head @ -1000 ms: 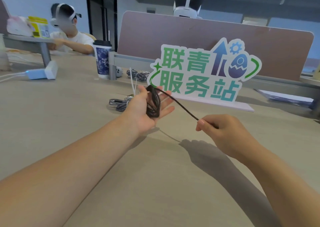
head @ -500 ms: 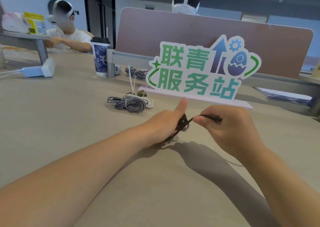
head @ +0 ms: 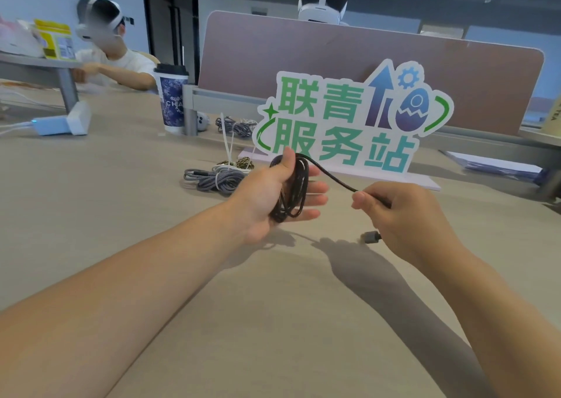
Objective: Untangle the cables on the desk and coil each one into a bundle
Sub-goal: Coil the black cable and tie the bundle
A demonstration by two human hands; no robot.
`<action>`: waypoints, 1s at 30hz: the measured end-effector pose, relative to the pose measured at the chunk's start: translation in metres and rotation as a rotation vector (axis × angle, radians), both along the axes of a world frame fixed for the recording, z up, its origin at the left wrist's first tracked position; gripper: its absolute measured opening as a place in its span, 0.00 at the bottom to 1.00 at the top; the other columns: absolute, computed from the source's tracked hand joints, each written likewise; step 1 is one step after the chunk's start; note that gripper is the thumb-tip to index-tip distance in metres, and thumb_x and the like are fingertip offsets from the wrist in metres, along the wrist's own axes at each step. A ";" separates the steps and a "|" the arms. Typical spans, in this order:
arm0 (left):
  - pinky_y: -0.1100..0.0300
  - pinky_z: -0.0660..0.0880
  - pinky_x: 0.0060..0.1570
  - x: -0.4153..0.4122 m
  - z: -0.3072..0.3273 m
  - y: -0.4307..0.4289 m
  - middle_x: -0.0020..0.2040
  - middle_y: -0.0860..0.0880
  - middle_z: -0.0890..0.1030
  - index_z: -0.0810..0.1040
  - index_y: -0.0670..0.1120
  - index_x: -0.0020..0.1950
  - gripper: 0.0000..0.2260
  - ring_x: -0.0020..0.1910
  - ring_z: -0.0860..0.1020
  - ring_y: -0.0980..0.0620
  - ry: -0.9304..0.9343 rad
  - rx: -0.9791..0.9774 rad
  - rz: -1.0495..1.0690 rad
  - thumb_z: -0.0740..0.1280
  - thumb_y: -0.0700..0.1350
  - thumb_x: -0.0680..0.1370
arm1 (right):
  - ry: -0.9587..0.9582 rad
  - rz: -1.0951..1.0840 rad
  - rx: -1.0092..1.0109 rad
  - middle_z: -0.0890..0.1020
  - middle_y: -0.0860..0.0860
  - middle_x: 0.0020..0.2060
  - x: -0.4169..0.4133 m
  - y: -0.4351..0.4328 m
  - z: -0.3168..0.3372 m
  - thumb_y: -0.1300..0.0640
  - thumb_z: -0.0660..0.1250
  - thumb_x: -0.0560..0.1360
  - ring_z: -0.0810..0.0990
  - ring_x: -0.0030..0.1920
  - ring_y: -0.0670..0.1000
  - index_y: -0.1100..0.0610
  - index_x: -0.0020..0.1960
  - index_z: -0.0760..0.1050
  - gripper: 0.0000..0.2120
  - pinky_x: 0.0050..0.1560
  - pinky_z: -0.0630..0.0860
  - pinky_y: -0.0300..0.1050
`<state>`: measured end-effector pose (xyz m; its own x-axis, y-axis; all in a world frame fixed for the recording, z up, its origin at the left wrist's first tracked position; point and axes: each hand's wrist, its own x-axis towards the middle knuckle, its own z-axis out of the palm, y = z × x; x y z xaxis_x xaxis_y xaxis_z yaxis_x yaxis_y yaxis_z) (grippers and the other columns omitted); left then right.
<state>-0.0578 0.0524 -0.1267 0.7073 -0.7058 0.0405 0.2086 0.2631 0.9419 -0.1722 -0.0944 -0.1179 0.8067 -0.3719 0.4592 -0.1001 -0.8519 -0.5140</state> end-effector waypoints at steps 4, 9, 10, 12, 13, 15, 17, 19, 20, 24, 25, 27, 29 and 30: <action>0.45 0.78 0.52 -0.004 -0.001 -0.002 0.50 0.41 0.84 0.78 0.45 0.54 0.24 0.50 0.83 0.46 0.134 -0.191 -0.038 0.49 0.59 0.80 | 0.034 0.033 0.075 0.77 0.50 0.30 0.006 0.008 -0.007 0.50 0.62 0.78 0.72 0.31 0.49 0.50 0.40 0.78 0.11 0.33 0.68 0.41; 0.42 0.76 0.49 0.013 0.005 0.001 0.42 0.43 0.84 0.75 0.43 0.49 0.21 0.43 0.83 0.46 0.415 -0.475 0.058 0.51 0.58 0.81 | 0.172 0.042 0.105 0.78 0.47 0.32 0.008 0.016 -0.013 0.48 0.59 0.79 0.74 0.33 0.46 0.51 0.42 0.80 0.14 0.34 0.69 0.40; 0.44 0.77 0.45 0.015 0.004 0.002 0.37 0.46 0.82 0.74 0.43 0.48 0.21 0.37 0.82 0.48 0.439 -0.461 0.074 0.52 0.58 0.80 | 0.185 0.055 0.083 0.79 0.49 0.34 0.008 0.016 -0.013 0.48 0.59 0.79 0.75 0.35 0.48 0.52 0.42 0.80 0.15 0.36 0.70 0.41; 0.53 0.78 0.35 0.017 0.001 0.002 0.30 0.50 0.75 0.74 0.44 0.45 0.20 0.26 0.75 0.53 0.470 -0.374 0.130 0.54 0.60 0.79 | 0.195 0.079 0.003 0.79 0.51 0.33 0.008 0.018 -0.013 0.48 0.61 0.78 0.75 0.35 0.51 0.54 0.41 0.79 0.14 0.37 0.71 0.44; 0.58 0.76 0.31 0.018 -0.002 0.000 0.29 0.51 0.73 0.73 0.44 0.44 0.20 0.24 0.71 0.54 0.453 -0.308 0.179 0.55 0.60 0.79 | 0.203 0.084 -0.042 0.79 0.50 0.33 0.007 0.019 -0.013 0.48 0.62 0.77 0.76 0.35 0.51 0.54 0.42 0.79 0.13 0.38 0.73 0.46; 0.62 0.72 0.28 0.021 -0.006 -0.004 0.30 0.51 0.71 0.72 0.45 0.43 0.19 0.23 0.68 0.55 0.316 -0.125 0.322 0.57 0.60 0.79 | 0.212 0.102 -0.099 0.81 0.48 0.37 0.007 0.020 -0.014 0.49 0.65 0.76 0.77 0.38 0.49 0.51 0.45 0.80 0.08 0.42 0.77 0.48; 0.61 0.70 0.31 0.024 -0.010 -0.007 0.32 0.50 0.72 0.72 0.46 0.41 0.18 0.24 0.67 0.54 0.103 0.076 0.456 0.58 0.60 0.79 | 0.205 0.139 -0.124 0.82 0.47 0.40 0.005 0.021 -0.013 0.51 0.66 0.75 0.78 0.40 0.48 0.50 0.48 0.80 0.05 0.46 0.78 0.48; 0.57 0.69 0.38 0.026 -0.015 -0.008 0.33 0.48 0.72 0.71 0.46 0.38 0.20 0.28 0.68 0.49 -0.114 0.241 0.523 0.59 0.62 0.77 | 0.178 0.176 -0.160 0.82 0.45 0.41 0.004 0.020 -0.012 0.53 0.67 0.75 0.78 0.42 0.47 0.50 0.48 0.81 0.05 0.48 0.78 0.47; 0.55 0.69 0.40 0.026 -0.018 -0.008 0.33 0.48 0.72 0.71 0.46 0.37 0.22 0.30 0.69 0.48 -0.249 0.315 0.536 0.59 0.64 0.76 | 0.150 0.192 -0.186 0.83 0.45 0.41 0.003 0.020 -0.011 0.54 0.68 0.74 0.78 0.42 0.46 0.50 0.48 0.82 0.05 0.48 0.78 0.46; 0.55 0.70 0.37 0.011 -0.023 -0.011 0.30 0.49 0.75 0.73 0.46 0.34 0.25 0.30 0.72 0.48 -0.611 0.533 0.391 0.55 0.67 0.76 | -0.080 0.216 -0.309 0.82 0.45 0.37 0.000 0.018 -0.008 0.56 0.72 0.71 0.78 0.37 0.46 0.53 0.44 0.83 0.03 0.42 0.78 0.47; 0.57 0.69 0.34 0.005 -0.022 -0.012 0.28 0.50 0.75 0.74 0.45 0.36 0.27 0.28 0.71 0.49 -0.563 0.528 0.285 0.53 0.68 0.75 | -0.157 0.199 -0.323 0.82 0.46 0.36 -0.001 0.017 -0.006 0.56 0.73 0.70 0.77 0.35 0.47 0.53 0.42 0.83 0.02 0.39 0.78 0.48; 0.62 0.64 0.28 -0.006 -0.018 -0.012 0.25 0.51 0.73 0.77 0.44 0.41 0.33 0.25 0.68 0.51 -0.347 0.507 0.055 0.50 0.72 0.72 | -0.276 0.143 -0.325 0.81 0.47 0.33 -0.002 0.015 -0.003 0.56 0.75 0.68 0.76 0.33 0.48 0.55 0.39 0.82 0.03 0.35 0.76 0.47; 0.66 0.60 0.25 -0.015 -0.014 -0.009 0.26 0.52 0.70 0.77 0.45 0.41 0.36 0.25 0.64 0.54 -0.175 0.524 -0.163 0.49 0.76 0.66 | -0.339 0.079 -0.281 0.81 0.48 0.32 -0.002 0.013 -0.002 0.54 0.76 0.67 0.75 0.33 0.48 0.55 0.38 0.82 0.05 0.35 0.74 0.44; 0.67 0.61 0.24 -0.018 -0.013 -0.008 0.27 0.52 0.69 0.76 0.46 0.42 0.36 0.25 0.63 0.56 -0.148 0.528 -0.264 0.51 0.77 0.63 | -0.349 0.051 -0.255 0.80 0.48 0.32 -0.002 0.012 -0.002 0.53 0.76 0.66 0.75 0.33 0.48 0.55 0.38 0.82 0.06 0.35 0.74 0.43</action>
